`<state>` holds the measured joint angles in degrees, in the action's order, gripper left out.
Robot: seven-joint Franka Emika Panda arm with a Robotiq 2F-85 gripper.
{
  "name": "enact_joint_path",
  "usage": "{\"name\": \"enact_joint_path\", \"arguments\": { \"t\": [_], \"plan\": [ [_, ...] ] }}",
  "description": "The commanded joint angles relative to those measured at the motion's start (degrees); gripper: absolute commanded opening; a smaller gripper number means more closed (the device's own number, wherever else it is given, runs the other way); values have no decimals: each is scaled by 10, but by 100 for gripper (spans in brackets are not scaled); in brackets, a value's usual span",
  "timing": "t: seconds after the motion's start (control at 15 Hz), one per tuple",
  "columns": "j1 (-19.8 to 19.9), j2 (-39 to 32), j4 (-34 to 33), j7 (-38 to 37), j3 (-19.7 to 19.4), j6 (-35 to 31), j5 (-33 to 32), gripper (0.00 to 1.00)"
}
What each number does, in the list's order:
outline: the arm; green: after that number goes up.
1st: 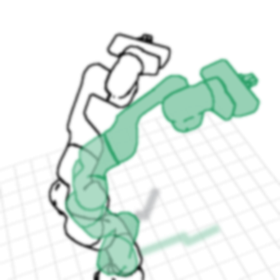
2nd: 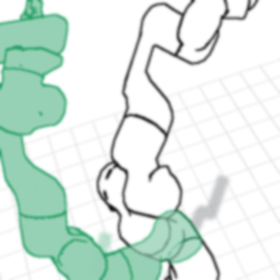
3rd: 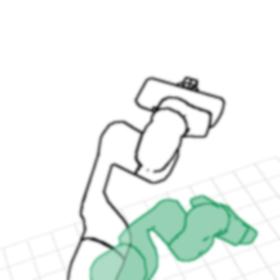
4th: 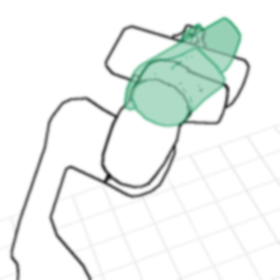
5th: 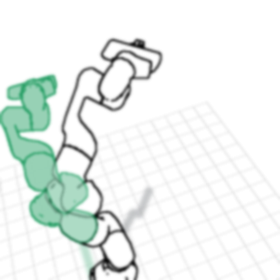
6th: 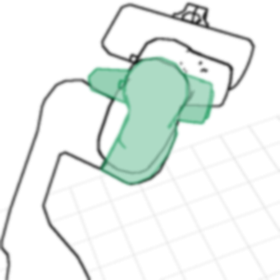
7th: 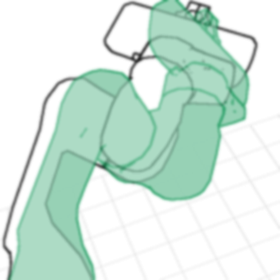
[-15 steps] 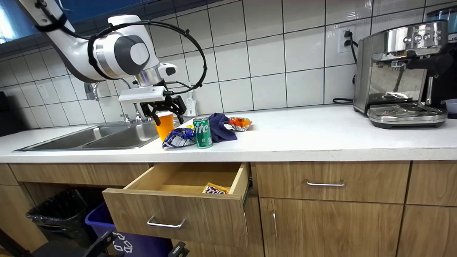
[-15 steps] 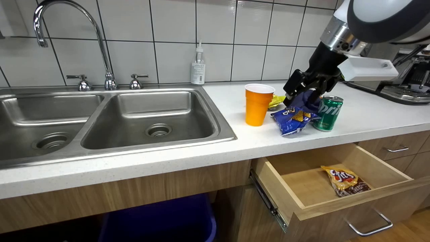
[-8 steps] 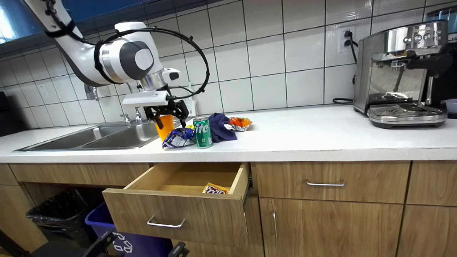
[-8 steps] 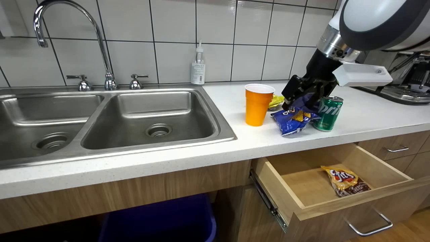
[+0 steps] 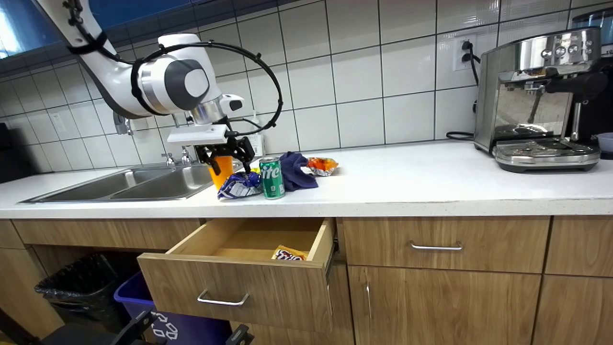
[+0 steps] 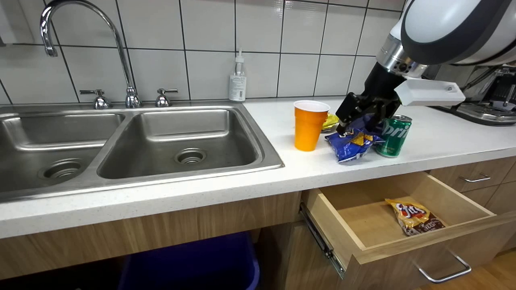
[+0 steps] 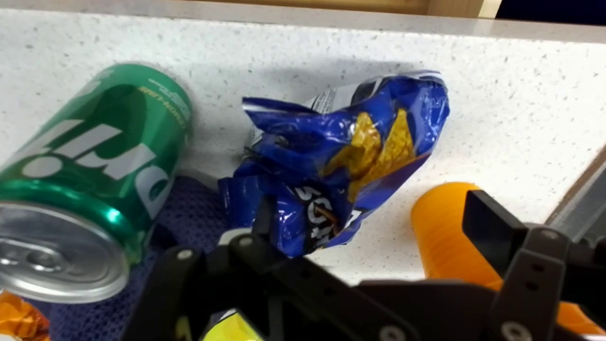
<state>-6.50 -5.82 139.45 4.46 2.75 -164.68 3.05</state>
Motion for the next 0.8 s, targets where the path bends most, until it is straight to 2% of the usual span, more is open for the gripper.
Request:
{"name": "enact_joint_path", "arguments": {
  "t": [0.0, 0.6, 0.73],
  "plan": [
    [14, -10, -16, 4, 10, 3, 7, 74],
    [17, -20, -22, 3, 10, 3, 5, 3],
    [17, -20, -23, 3, 10, 3, 4, 0]
  ]
}}
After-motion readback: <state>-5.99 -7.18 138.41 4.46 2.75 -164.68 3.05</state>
